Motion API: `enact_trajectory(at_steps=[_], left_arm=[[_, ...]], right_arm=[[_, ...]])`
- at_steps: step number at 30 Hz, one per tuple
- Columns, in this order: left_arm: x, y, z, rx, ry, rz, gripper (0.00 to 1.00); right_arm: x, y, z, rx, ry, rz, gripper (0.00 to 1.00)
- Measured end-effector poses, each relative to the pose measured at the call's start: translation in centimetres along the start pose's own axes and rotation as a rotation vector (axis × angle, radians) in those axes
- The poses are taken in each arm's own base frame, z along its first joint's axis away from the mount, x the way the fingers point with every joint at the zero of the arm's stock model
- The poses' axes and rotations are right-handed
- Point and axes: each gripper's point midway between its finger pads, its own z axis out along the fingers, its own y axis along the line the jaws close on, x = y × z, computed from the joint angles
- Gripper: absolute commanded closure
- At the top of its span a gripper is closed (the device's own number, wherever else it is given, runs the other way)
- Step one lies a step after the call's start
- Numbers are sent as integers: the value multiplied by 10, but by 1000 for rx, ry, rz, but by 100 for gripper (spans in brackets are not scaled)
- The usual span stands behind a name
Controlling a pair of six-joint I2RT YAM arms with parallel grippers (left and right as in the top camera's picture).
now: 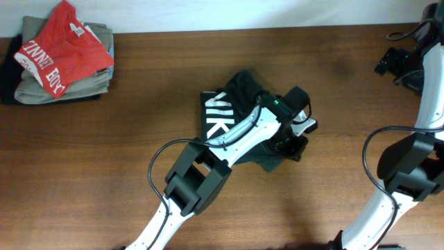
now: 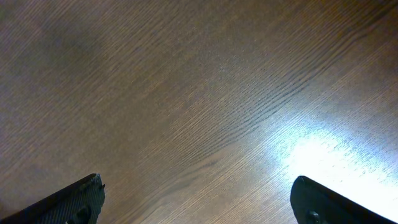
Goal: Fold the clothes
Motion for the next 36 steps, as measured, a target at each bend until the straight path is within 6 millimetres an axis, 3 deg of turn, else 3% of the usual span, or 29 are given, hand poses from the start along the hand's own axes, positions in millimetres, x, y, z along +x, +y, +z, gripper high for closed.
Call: enact_trajectory(at_steps=[3,4,6,7,10,13,15,19,28,30,33,36], left_arm=[[-1,0,-7,21,0,-13,89],[-8,2,-15,24,-19,-18,83],[-24,13,-40,6,-79,-35,52],[-32,22,-54,-16,-113,-51,41],[-61,63,-120,-99,-275,-119,26],[-72,98,-166,-165,-381,-171,26],[-73,118,-179,-207,-410,-206,26],[-79,120,-169,-223,-417,-203,26],[-74,122,-95,-207,-304,-232,30],[-72,121,-85,-205,-288,-234,36],[-76,119,-85,-199,-301,-236,50],[-80,116,-85,-177,-315,-228,77]], right_arm=[[0,0,0,0,0,0,1],[0,0,0,0,0,0,1],[0,0,0,0,0,-1,1],[0,0,0,0,0,0,1],[0,0,0,0,0,0,1],[0,0,0,0,0,-1,1],[0,0,0,0,0,-1,2],[0,0,0,0,0,0,1],[0,0,0,0,0,0,1],[0,0,0,0,0,-1,1],[0,0,0,0,0,0,1],[0,0,0,0,0,-1,1]])
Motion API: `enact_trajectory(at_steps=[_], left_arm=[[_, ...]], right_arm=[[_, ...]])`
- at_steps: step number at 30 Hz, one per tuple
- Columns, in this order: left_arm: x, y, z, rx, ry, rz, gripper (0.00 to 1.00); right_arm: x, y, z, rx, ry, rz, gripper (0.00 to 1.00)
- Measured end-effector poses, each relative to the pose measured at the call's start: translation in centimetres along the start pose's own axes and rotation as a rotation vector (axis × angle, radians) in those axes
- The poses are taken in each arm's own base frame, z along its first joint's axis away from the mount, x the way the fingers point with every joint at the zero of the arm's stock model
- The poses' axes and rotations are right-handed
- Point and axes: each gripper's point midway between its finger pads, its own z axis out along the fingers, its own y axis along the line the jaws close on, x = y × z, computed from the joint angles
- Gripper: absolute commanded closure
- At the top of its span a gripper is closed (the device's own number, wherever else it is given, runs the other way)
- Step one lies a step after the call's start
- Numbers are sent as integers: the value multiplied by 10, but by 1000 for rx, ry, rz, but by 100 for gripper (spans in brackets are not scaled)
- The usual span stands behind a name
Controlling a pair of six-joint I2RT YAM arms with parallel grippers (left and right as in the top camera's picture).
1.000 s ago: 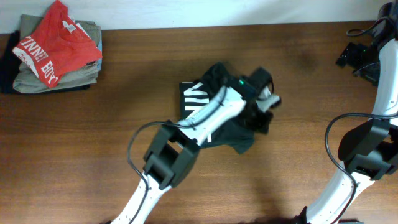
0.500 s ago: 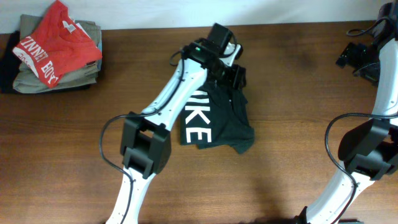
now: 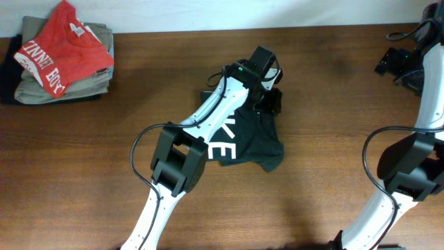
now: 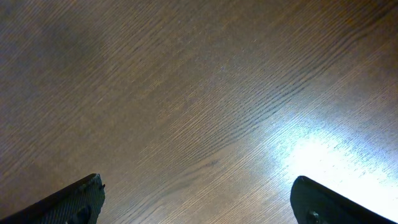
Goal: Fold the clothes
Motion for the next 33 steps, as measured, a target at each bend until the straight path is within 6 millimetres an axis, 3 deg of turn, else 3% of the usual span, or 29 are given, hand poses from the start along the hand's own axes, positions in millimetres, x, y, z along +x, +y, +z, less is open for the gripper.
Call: enact_trajectory(at_steps=[3,13,18,19,21,24,26,29,32,33], left_arm=[[-1,-3,0,13,-3,-8,100],[2,-19,-7,92,26,-8,99],[17,-27,0,63,69,-1,90],[22,-30,4,58,79,9,87],[36,-35,16,43,112,21,64],[62,-47,37,33,177,50,46],[71,-58,47,42,190,92,41],[71,-63,44,41,192,108,29],[62,-66,29,41,185,122,1],[54,-68,20,45,169,140,1]], right_arm=[[0,0,0,0,0,0,1],[0,0,0,0,0,1,1],[0,0,0,0,0,1,1],[0,0,0,0,0,0,1],[0,0,0,0,0,0,1],[0,0,0,0,0,0,1],[0,0,0,0,0,0,1],[0,0,0,0,0,1,1],[0,0,0,0,0,0,1],[0,0,0,0,0,0,1]])
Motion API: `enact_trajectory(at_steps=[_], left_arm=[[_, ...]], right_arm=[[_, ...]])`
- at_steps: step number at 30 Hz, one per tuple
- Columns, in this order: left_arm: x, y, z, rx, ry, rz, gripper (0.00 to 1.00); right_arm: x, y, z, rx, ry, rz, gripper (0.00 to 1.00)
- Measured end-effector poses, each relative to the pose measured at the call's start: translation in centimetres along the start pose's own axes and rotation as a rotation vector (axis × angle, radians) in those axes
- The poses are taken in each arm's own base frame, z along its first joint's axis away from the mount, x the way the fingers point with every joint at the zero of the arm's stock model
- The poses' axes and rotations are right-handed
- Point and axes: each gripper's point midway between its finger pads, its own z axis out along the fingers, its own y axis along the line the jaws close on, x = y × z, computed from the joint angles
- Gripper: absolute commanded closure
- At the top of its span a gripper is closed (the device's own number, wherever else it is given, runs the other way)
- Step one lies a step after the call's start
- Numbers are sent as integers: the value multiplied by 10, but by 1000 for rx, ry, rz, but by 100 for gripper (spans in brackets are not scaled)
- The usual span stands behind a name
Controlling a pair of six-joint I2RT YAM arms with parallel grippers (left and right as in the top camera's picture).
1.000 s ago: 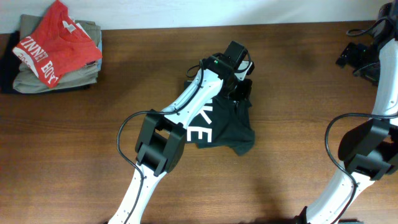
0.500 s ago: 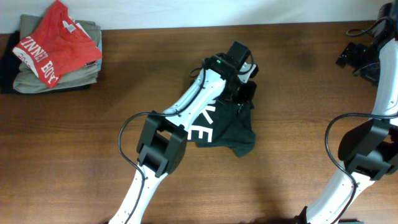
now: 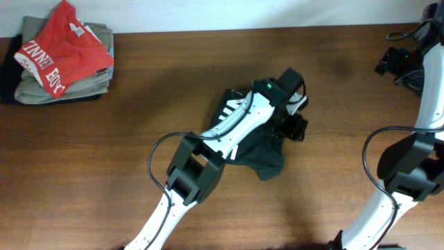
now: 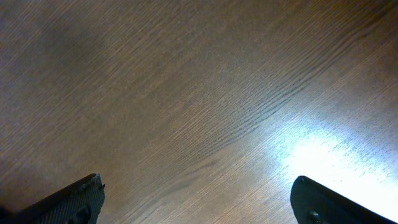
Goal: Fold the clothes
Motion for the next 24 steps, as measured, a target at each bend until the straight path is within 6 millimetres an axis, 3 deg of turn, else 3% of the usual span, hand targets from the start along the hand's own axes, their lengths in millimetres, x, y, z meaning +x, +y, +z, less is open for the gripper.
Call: enact_trajectory(at_steps=[6,9,10,15,18,21,24], left_arm=[[-61,-8,-72,-2,-225,103,1],[-73,2,-87,-39,-278,103,4],[-74,7,-89,-56,-282,97,11],[-74,19,-84,-99,-280,87,53],[-73,29,-63,-106,-254,72,80],[-71,46,-29,-113,-224,62,88],[-71,60,-2,-116,-214,56,88]], right_arm=[[0,0,0,0,0,0,1],[0,0,0,0,0,0,1],[0,0,0,0,0,0,1],[0,0,0,0,0,0,1],[0,0,0,0,0,0,1],[0,0,0,0,0,-1,1],[0,0,0,0,0,0,1]])
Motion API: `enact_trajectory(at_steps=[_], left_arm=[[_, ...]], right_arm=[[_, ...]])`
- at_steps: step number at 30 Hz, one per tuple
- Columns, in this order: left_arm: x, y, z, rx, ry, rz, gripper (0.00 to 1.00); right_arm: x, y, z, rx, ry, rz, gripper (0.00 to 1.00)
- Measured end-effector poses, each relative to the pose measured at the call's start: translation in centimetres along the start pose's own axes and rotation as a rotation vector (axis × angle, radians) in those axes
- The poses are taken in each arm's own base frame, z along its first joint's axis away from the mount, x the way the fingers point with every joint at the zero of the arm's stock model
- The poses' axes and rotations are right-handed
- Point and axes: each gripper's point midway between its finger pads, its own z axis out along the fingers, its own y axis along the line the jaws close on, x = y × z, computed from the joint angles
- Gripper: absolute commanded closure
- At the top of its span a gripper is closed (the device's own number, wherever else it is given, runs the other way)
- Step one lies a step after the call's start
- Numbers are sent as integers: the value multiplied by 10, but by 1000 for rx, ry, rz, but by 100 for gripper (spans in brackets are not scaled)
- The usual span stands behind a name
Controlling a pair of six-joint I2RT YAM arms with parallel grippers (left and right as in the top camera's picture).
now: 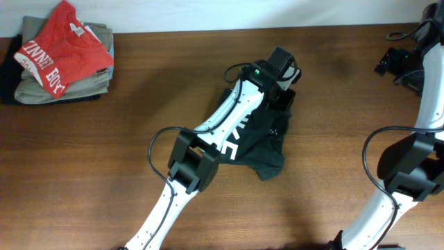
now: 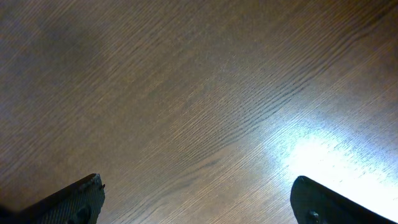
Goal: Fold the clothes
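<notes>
A dark shirt (image 1: 260, 142) with white lettering lies crumpled at the table's middle in the overhead view. Its upper edge is drawn up toward my left gripper (image 1: 282, 97), which sits at the shirt's far right corner, shut on the cloth; the arm covers much of the shirt. My right gripper (image 2: 196, 183) is open, its two fingertips (image 2: 84, 193) wide apart over bare wood with nothing between them. In the overhead view the right gripper (image 1: 397, 64) hangs at the far right of the table.
A stack of folded clothes (image 1: 59, 59) with a red shirt on top sits at the table's far left corner. The brown wooden table (image 1: 104, 153) shows bare on both sides of the shirt. Black cables hang by the right arm.
My left gripper has moved toward the far side of the table. The shirt, bunched up before, is now stretched out longer, with white letters showing again. The right gripper has not moved.
At first my left gripper was at the shirt's near right, the shirt bunched. Then it was at the far side with the shirt spread out. Then it was back nearer with the shirt bunched, and now far again. The right gripper stayed open throughout.
</notes>
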Motion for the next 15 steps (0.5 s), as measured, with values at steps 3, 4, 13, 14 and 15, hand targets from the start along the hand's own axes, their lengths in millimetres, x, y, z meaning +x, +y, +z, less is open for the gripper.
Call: enact_trajectory(at_steps=[3,4,13,14,15], left_arm=[[-6,3,11,1,-32,9,88],[-16,3,10,0,-73,22,88],[-49,15,14,-66,-220,54,88],[-48,19,16,-84,-218,49,88],[-46,23,17,-96,-210,44,88]], right_arm=[[0,0,0,0,0,0,1],[0,0,0,0,0,0,1],[0,0,0,0,0,1,1],[0,0,0,0,0,0,2],[0,0,0,0,0,0,1]])
